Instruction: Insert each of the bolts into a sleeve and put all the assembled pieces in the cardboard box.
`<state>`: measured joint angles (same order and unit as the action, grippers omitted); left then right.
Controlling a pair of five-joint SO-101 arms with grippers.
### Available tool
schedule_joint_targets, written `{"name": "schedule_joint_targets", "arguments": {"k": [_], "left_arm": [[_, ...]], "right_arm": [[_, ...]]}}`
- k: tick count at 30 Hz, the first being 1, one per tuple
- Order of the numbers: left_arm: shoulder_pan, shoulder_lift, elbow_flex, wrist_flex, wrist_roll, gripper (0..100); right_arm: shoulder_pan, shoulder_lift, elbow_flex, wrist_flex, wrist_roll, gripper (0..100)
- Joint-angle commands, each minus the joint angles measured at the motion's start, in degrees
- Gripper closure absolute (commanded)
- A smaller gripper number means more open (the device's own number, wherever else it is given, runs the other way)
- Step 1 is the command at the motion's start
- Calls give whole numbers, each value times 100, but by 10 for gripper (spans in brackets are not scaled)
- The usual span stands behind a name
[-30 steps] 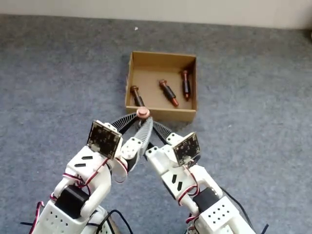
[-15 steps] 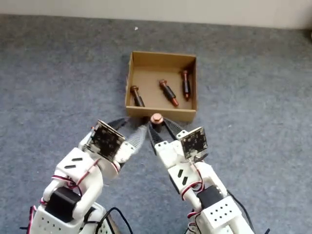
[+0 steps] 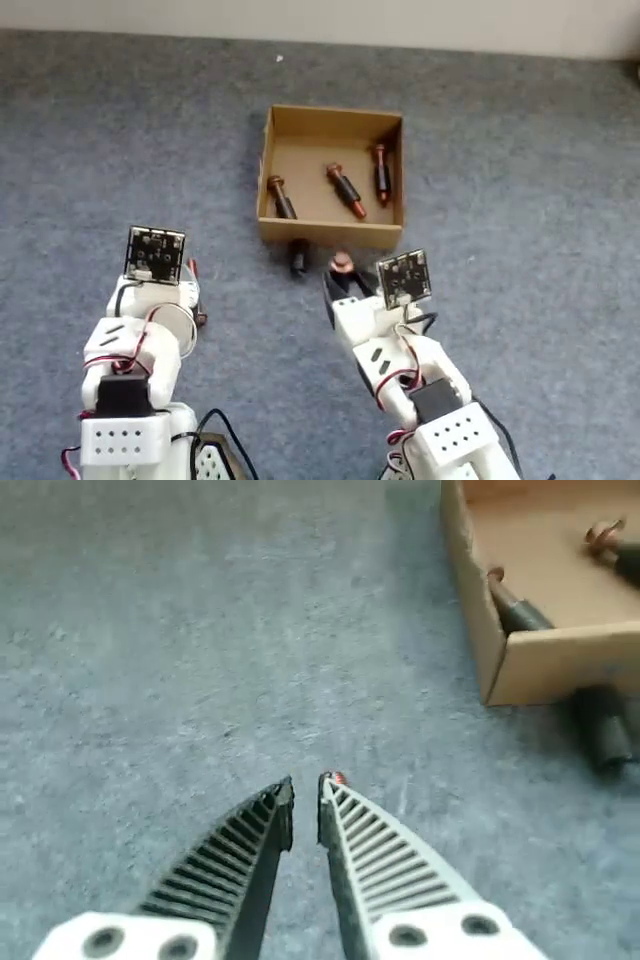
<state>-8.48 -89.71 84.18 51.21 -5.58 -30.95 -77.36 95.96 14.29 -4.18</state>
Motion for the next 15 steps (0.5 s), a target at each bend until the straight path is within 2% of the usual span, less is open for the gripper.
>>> {"name": "schedule_joint_targets", "arguments": {"k": [1, 3, 8, 15], "left_arm": [[-259, -57, 303, -501, -53, 937], [-356, -57, 338, -536, -53, 937], [-374, -57, 391, -545, -53, 936], [-374, -57, 391, -545, -53, 934]], "right_arm": [[637, -57, -716, 989, -70, 993], [813, -57, -1077, 1068, -97, 993], [708, 330, -2141, 1086, -202, 993], [593, 2985, -4576, 1015, -220, 993]]}}
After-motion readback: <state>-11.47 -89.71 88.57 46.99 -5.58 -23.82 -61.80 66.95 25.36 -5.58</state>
